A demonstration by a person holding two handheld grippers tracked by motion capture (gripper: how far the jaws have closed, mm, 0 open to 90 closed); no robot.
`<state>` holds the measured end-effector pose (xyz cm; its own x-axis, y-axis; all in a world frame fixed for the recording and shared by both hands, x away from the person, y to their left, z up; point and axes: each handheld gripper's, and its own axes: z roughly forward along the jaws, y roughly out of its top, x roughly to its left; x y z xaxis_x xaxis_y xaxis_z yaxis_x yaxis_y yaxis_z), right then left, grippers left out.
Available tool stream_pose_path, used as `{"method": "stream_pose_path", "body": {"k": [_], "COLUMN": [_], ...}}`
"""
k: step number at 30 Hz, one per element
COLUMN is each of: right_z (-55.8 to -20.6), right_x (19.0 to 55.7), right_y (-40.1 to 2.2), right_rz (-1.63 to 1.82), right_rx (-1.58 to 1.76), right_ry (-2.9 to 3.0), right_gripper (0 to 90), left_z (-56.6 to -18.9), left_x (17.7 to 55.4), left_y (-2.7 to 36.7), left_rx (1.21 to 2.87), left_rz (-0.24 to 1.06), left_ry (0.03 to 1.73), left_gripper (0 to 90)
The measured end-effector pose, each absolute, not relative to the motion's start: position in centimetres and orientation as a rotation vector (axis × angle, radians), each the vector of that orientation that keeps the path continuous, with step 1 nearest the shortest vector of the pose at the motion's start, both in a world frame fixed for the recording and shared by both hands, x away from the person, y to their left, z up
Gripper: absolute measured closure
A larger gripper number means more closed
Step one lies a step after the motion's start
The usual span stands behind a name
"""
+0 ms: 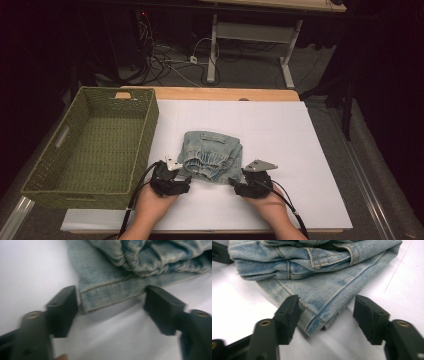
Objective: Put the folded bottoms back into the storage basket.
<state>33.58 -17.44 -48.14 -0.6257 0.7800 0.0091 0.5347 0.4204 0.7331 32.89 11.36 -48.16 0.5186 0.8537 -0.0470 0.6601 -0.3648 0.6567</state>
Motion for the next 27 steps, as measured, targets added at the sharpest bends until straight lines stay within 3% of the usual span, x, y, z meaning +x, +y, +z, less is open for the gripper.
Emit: {"method": "stream_pose_path", "body": {"k": [4, 7, 8, 12, 21, 27], "right_z": [-48.1, -48.1, -48.1, -48.0, -47.2, -46.5], "right_x": [33.3, 33.4, 33.5, 33.3, 31.3, 28.6], "right_y": [-17.3, -17.5, -17.7, -17.8, -19.4, -21.1], "right_rz": [1.045, 1.060, 1.083, 1.095, 1.056, 1.065], "right_rx": [1.090, 1.096, 1.112, 1.104, 1.045, 1.009], "right_ry": [2.368, 2.370, 2.375, 2.377, 2.403, 2.435], "right_gripper": [57.0, 63.4, 69.3, 75.7, 76.7, 76.5], "left_z": [-48.2, -48.2, -48.2, -48.0, -46.9, -45.5], "left_x": [32.7, 32.5, 32.2, 32.1, 29.3, 26.6], "left_y": [11.3, 11.2, 10.6, 10.4, 8.7, 8.1], "left_rx": [2.126, 2.126, 2.147, 2.164, 2.272, 2.313], "left_rz": [0.403, 0.393, 0.429, 0.417, 0.400, 0.299], "left_ry": [1.189, 1.155, 1.128, 1.109, 1.024, 0.948], "left_gripper": [44.9, 70.6, 74.8, 77.7, 77.3, 77.2]}}
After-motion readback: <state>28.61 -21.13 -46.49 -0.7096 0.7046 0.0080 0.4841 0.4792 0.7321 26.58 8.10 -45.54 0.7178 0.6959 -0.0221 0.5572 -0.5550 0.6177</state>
